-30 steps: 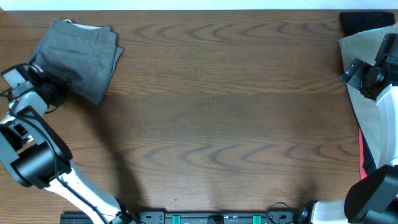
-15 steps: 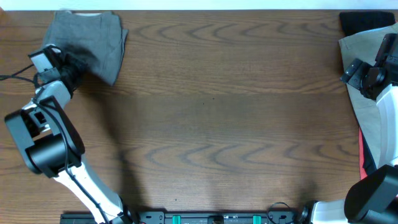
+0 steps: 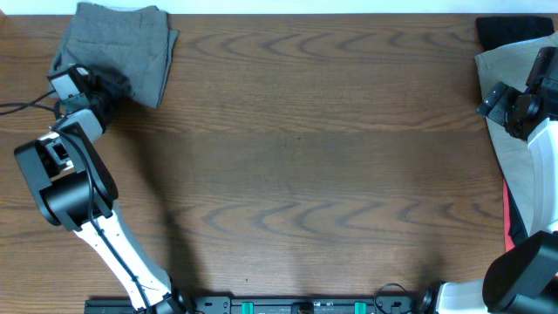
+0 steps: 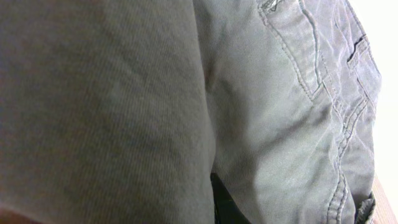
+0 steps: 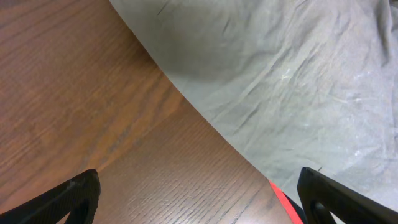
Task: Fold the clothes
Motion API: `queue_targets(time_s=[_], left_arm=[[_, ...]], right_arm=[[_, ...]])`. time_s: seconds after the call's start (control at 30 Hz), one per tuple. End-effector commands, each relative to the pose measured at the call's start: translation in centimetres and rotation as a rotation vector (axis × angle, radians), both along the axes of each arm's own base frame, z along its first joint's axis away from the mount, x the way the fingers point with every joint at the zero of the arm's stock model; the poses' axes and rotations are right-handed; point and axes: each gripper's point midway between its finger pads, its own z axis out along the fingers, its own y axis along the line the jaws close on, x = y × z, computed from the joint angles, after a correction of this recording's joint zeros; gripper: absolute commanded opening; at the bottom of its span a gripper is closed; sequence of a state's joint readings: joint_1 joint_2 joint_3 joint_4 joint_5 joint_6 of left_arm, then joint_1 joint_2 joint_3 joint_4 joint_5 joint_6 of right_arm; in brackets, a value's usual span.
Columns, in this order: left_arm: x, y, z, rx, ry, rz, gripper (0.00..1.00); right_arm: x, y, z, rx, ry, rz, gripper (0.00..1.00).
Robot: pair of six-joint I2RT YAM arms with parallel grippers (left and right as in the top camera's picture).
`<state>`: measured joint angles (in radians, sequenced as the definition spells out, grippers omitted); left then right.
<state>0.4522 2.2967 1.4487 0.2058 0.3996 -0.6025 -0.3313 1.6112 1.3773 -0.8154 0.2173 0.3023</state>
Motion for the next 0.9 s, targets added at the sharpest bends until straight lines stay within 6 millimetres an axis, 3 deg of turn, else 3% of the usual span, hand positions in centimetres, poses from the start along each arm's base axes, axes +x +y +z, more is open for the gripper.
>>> queue_targets(time_s=[0.0,0.03,0.1,0.13,0.2,0.33,0.57,0.73,0.87], left_arm=[[0.2,0.4,-0.6,0.006,0.014,0.010,0.10],[0.1,0.0,-0.7,-0.011,0.013,-0.007,0.24],[0.0,-0.7,-0.7,-0.050,0.010,-0.040,0.69],[-0.2,-1.0,-0.5,-0.073,0.009,-0.057,0.87],[-1.0,-1.2,-0.6,-0.135,0.038,-0.048,1.00],[-3.9,-0.3,-0.3,-0.223,0.140,0.022,0.98],[-9.2,0.5,3.4,-0.277,0.267,0.063,0.98],[-12.5,-1.3,6.9,-0.266,0.336,0.008,0.98],[-15.1,-3.4,11.0,-0.257,0.363,-0.030,0.98]], right_arm=[[0.3,-0.2,0.6,-0.015,-0.007,0.007,0.99],[0.3,-0.2,0.6,-0.015,-0.007,0.006,0.99],[0.3,-0.2,0.6,-0.015,-0.008,0.007,0.99],[0.3,-0.2,0.6,-0.015,-0.007,0.006,0.99],[0.2,-0.2,0.6,-0.015,-0.007,0.006,0.99],[0.3,-0.1,0.6,-0.015,-0.007,0.009,0.99],[0.3,-0.1,0.6,-0.015,-0.007,0.009,0.99],[0.3,-0.1,0.6,-0.015,-0.007,0.009,0.99],[0.3,0.0,0.6,-0.015,-0.007,0.010,0.99]])
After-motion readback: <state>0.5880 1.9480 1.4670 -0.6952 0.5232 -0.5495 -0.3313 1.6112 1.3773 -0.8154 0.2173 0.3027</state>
